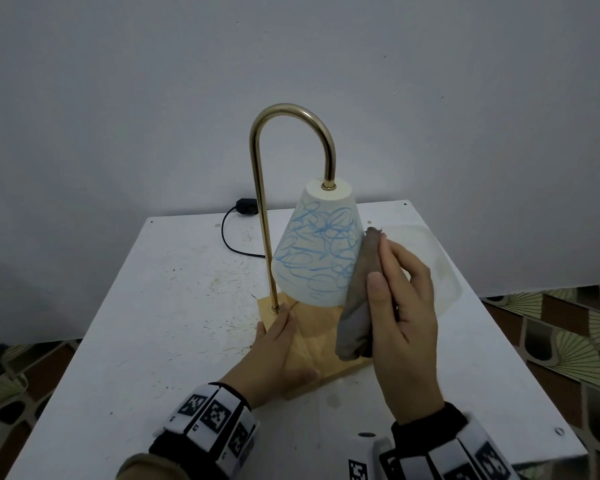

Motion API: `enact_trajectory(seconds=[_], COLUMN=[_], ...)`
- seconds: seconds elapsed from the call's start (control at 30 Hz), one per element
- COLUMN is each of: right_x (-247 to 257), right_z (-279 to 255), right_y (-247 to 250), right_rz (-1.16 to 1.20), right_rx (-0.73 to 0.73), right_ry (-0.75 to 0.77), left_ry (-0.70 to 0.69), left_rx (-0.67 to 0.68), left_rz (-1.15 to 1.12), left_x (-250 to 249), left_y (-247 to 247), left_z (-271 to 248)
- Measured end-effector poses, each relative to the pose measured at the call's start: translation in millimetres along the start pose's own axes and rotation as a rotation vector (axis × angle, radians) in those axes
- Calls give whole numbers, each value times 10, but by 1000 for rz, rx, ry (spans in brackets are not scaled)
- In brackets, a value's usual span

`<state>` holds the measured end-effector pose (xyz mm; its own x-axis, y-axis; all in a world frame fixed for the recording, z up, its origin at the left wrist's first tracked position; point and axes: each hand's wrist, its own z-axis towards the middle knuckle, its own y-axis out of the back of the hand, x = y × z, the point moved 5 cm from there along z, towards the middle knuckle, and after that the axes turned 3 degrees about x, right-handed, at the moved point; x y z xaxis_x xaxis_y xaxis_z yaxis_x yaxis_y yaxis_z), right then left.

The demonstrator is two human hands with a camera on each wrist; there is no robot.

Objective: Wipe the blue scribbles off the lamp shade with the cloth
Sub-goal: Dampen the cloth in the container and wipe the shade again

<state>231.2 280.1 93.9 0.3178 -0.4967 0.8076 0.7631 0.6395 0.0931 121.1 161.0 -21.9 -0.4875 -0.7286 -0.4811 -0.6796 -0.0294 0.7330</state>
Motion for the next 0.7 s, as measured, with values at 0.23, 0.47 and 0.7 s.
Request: enact_trajectory(seconds=[0.23, 0.47, 0.7], right_x=[-27, 140, -65], right_z=[172, 103, -47], right_y=[10, -65, 13], right_rz=[-28, 25, -81], right_rx=[-146, -219, -231], right_ry=[3, 71, 37], left_ry=[5, -10, -5], left_rx=[9, -16, 0], left_rz=[7, -13, -11], left_x=[8, 42, 32], left_y=[-17, -28, -11], left_z=[17, 52, 21])
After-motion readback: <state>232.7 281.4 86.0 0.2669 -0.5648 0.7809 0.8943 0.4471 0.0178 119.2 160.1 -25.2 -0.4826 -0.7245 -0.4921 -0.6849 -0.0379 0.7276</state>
